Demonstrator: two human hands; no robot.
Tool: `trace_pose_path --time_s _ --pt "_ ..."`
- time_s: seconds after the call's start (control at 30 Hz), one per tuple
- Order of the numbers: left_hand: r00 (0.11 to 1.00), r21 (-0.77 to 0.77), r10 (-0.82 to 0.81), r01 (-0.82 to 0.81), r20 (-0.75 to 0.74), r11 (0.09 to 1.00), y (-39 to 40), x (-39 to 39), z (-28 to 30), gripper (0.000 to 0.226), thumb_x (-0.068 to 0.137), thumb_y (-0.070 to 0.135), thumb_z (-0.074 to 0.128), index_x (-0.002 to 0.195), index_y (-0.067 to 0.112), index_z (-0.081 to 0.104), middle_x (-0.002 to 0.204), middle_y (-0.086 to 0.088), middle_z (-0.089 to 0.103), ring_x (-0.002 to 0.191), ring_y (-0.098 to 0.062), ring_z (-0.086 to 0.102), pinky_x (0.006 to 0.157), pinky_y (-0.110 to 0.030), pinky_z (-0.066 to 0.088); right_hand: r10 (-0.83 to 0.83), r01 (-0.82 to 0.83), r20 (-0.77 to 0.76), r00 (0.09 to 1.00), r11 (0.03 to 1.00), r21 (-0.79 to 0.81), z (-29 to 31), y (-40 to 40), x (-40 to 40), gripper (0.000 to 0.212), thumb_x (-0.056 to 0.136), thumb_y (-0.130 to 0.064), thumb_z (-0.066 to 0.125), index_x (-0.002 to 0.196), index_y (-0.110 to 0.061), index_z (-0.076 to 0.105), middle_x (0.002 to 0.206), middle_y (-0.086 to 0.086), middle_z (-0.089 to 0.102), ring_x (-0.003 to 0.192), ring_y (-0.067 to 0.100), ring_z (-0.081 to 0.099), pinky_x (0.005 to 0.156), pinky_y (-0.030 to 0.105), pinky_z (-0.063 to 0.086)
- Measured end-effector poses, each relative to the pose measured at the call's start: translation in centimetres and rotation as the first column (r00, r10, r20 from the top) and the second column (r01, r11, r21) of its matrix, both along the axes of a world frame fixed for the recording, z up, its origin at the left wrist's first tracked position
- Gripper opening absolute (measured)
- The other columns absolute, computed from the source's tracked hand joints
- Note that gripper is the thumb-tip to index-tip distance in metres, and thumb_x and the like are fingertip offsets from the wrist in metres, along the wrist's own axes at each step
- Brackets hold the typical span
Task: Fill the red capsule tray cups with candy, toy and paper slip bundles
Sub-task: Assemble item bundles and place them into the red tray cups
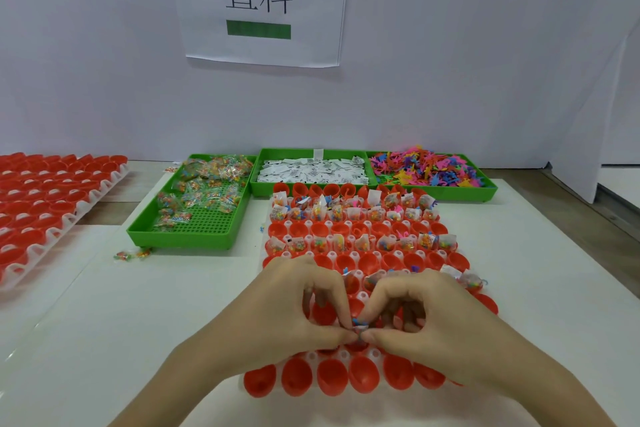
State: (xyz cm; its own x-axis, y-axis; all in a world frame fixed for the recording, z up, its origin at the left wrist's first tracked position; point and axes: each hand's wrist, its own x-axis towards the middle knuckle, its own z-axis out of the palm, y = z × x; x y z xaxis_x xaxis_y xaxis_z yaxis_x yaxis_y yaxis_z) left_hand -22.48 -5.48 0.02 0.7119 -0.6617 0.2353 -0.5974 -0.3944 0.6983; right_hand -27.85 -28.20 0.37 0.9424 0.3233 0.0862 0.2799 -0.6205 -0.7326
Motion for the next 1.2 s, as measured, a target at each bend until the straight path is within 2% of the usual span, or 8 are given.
trace_pose_path --time_s 0.27,0.5,0.63,0.77,0.83,1.03,1.13,1.2 --pt "0.998 0.053 0.060 -0.062 0.024 0.997 -0.6 -0.4 -0.4 0.018 0.070 0.038 0.091 0.078 0.038 0.075 0.077 0.011 0.062 0.088 -0.008 0.055 0.070 -0.014 0.041 0.003 -0.001 0.036 0.999 0.998 -0.059 -0.4 0.1 0.0 0.011 0.083 -0.026 0.080 0.083 -0.033 0.072 0.085 -0.015 0.067 0.072 0.010 0.062 0.059 0.012 0.044" --pt "0.989 0.115 -0.090 0.077 0.117 0.990 -0.3 -0.1 -0.1 0.009 0.081 0.040 0.083 0.084 0.031 0.082 0.091 0.019 0.072 0.093 -0.009 0.051 0.081 -0.027 0.046 -0.026 0.028 0.031 0.999 0.997 -0.076 -0.6 0.5 -0.2 0.009 0.079 -0.027 0.079 0.081 -0.031 0.071 0.088 -0.015 0.066 0.075 0.014 0.063 0.060 0.022 0.053" --pt "0.987 0.135 -0.091 0.073 0.134 0.988 -0.3 -0.2 -0.2 0.006 0.086 0.034 0.079 0.086 0.028 0.079 0.097 0.016 0.061 0.098 -0.007 0.055 0.087 -0.022 0.044 -0.061 0.064 0.031 0.998 0.993 -0.100 -0.5 0.7 -0.2 0.011 0.079 -0.030 0.084 0.078 -0.029 0.074 0.083 -0.021 0.066 0.068 0.006 0.061 0.060 0.020 0.051" --pt "0.992 0.105 -0.006 -0.007 0.123 0.994 -0.7 -0.5 -0.6 0.004 0.080 0.033 0.079 0.081 0.031 0.076 0.094 0.018 0.054 0.101 -0.005 0.053 0.082 -0.012 0.038 -0.082 0.092 0.067 0.994 0.983 -0.158 -0.2 0.8 -0.2 0.010 0.077 -0.038 0.086 0.080 -0.033 0.078 0.081 -0.013 0.068 0.083 0.004 0.064 0.070 0.020 0.050" --pt "0.992 0.102 0.010 -0.023 0.124 0.995 -0.7 -0.5 -0.7 0.007 0.078 0.034 0.081 0.081 0.030 0.075 0.093 0.018 0.054 0.100 -0.003 0.053 0.081 -0.010 0.037 -0.064 0.070 0.047 0.997 0.989 -0.128 0.1 0.5 -0.2 0.008 0.079 -0.040 0.085 0.082 -0.036 0.079 0.077 -0.004 0.067 0.073 0.001 0.061 0.064 0.014 0.045" --pt "0.996 0.054 0.005 -0.009 0.083 0.998 -0.5 -0.4 -0.3 0.015 0.075 0.035 0.086 0.082 0.031 0.073 0.091 0.013 0.058 0.086 -0.005 0.055 0.070 -0.012 0.040 -0.090 0.089 0.025 0.996 0.995 0.043 0.5 -0.5 -0.2 0.024 0.089 -0.057 0.063 0.089 -0.039 0.079 0.084 -0.008 0.072 0.072 0.014 0.064 0.069 0.035 0.052" --pt "1.000 0.015 -0.011 0.010 0.024 1.000 0.3 -0.1 0.4 0.016 0.075 0.036 0.088 0.081 0.033 0.074 0.092 0.010 0.060 0.080 -0.012 0.056 0.067 -0.016 0.044 -0.153 0.142 0.064 0.986 0.979 0.147 0.6 -0.6 0.1 0.024 0.093 -0.050 0.057 0.092 -0.038 0.078 0.089 -0.013 0.076 0.084 0.008 0.071 0.076 0.025 0.055" --pt "1.000 -0.031 0.003 -0.003 -0.016 1.000 1.0 0.6 0.8 0.016 0.076 0.040 0.088 0.084 0.032 0.075 0.090 0.010 0.063 0.077 -0.014 0.056 0.067 -0.020 0.047 -0.193 0.171 0.062 0.979 0.951 0.258 0.7 -0.6 0.3 0.020 0.095 -0.040 0.058 0.095 -0.035 0.078 0.083 -0.004 0.076 0.075 0.011 0.071 0.068 0.018 0.054"
